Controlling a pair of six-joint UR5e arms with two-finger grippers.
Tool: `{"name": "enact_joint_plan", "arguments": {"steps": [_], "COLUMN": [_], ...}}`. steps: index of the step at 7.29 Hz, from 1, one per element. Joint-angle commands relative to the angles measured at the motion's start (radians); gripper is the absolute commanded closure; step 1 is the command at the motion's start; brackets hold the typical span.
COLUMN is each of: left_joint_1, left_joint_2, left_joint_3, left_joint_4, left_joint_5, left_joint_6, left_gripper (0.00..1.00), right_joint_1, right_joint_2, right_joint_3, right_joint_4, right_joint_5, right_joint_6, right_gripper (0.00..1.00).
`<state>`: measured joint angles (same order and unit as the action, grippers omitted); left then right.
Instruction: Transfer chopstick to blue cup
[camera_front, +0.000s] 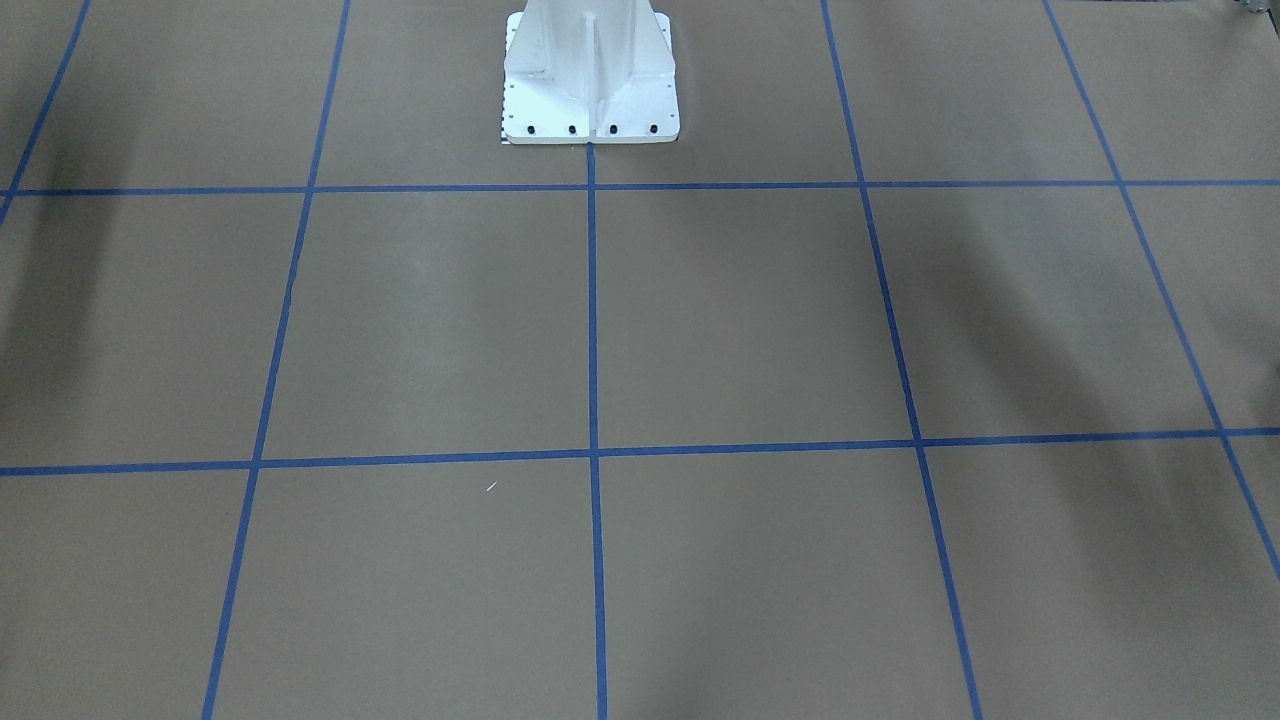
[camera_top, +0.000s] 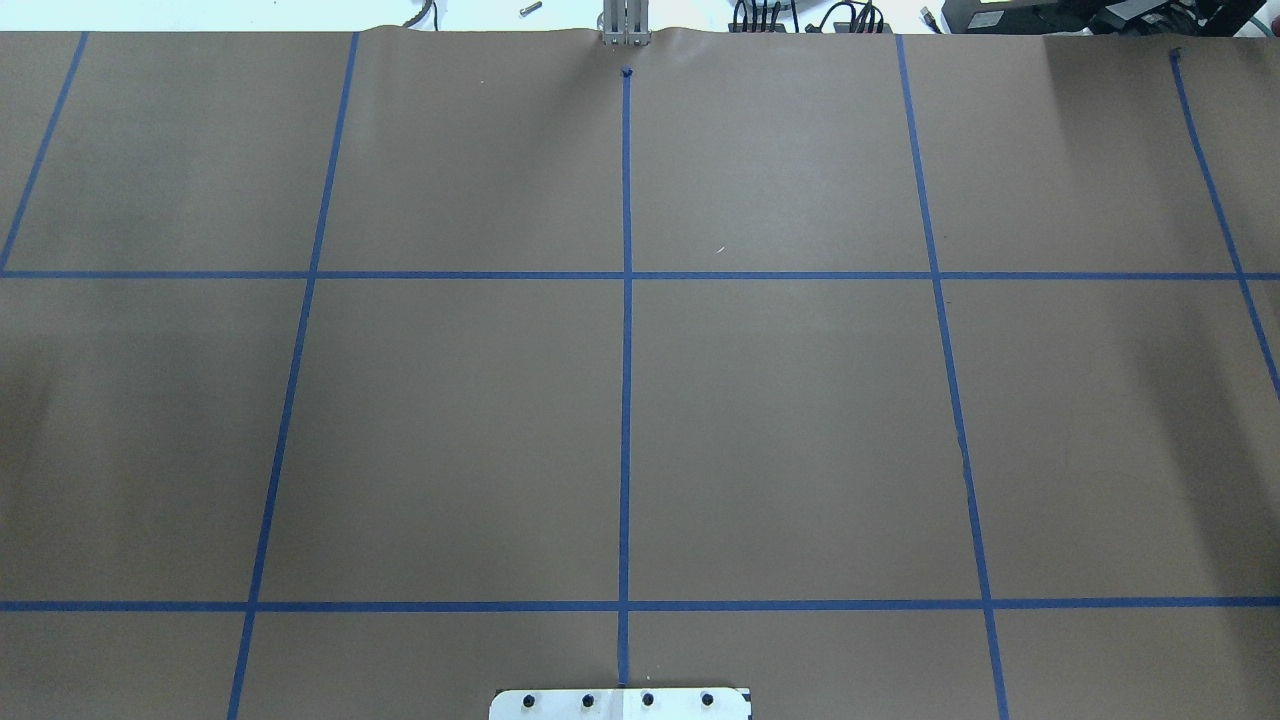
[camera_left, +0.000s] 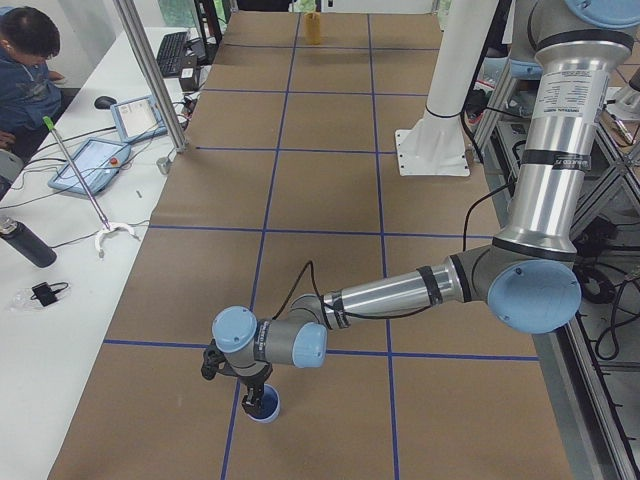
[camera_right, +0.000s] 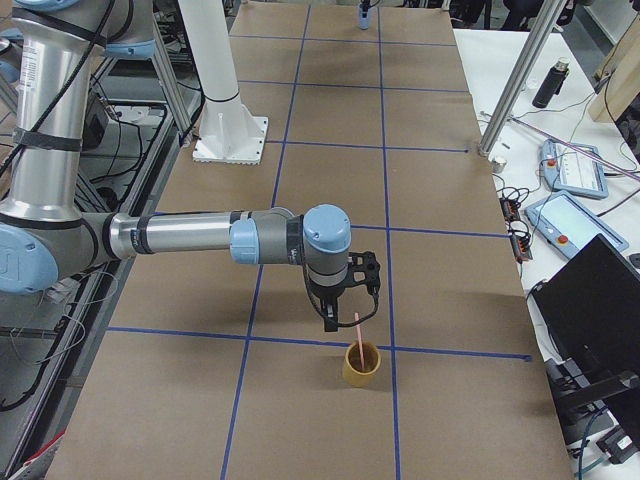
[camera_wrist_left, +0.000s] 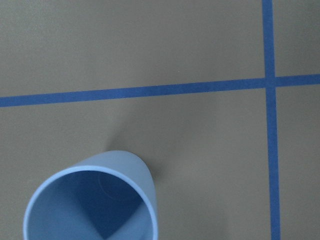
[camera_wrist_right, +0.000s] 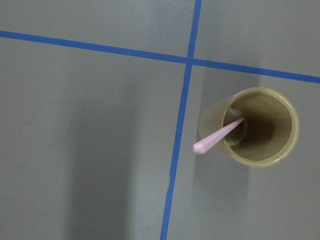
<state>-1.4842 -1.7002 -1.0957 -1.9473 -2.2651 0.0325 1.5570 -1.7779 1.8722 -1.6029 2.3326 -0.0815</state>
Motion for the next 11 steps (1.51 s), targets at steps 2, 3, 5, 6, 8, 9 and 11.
{"name": "enact_joint_plan", "arguments": {"steps": [2, 3, 5, 6, 8, 9, 11], "left_joint_1": [0.002, 0.002, 0.002, 0.001, 0.001, 0.002, 0.132], "left_joint_2": [0.01, 0.002, 0.004, 0.005, 0.001, -0.004, -0.01], "left_joint_3": [0.008, -0.01, -0.08, -0.122, -0.304, -0.443, -0.675], "left_joint_4": [-0.021, -0.018, 0.013, 0.065, 0.28, 0.441, 0.499], "left_joint_5": [-0.001, -0.002, -0.075, -0.114, -0.167, -0.172, -0.198], "left_joint_6": [-0.006, -0.061, -0.092, -0.092, -0.094, -0.097, -0.384], "left_gripper": [0.63, 1.0, 1.0, 1.0, 1.0, 1.0, 1.0], "right_joint_1": [0.0, 0.0, 0.0, 0.0, 0.0, 0.0, 0.0], "right_joint_2": [0.0, 0.0, 0.0, 0.0, 0.0, 0.0, 0.0], "right_joint_3": [0.004, 0.004, 0.002, 0.002, 0.004, 0.004, 0.004], "right_joint_4": [0.001, 0.001, 0.001, 0.0, 0.0, 0.001, 0.001], "right_joint_5": [0.002, 0.013, 0.013, 0.013, 0.014, 0.025, 0.027], "right_joint_6": [0.0, 0.002, 0.002, 0.002, 0.002, 0.002, 0.002], "right_gripper": [0.0, 0.0, 0.0, 0.0, 0.0, 0.0, 0.0]}}
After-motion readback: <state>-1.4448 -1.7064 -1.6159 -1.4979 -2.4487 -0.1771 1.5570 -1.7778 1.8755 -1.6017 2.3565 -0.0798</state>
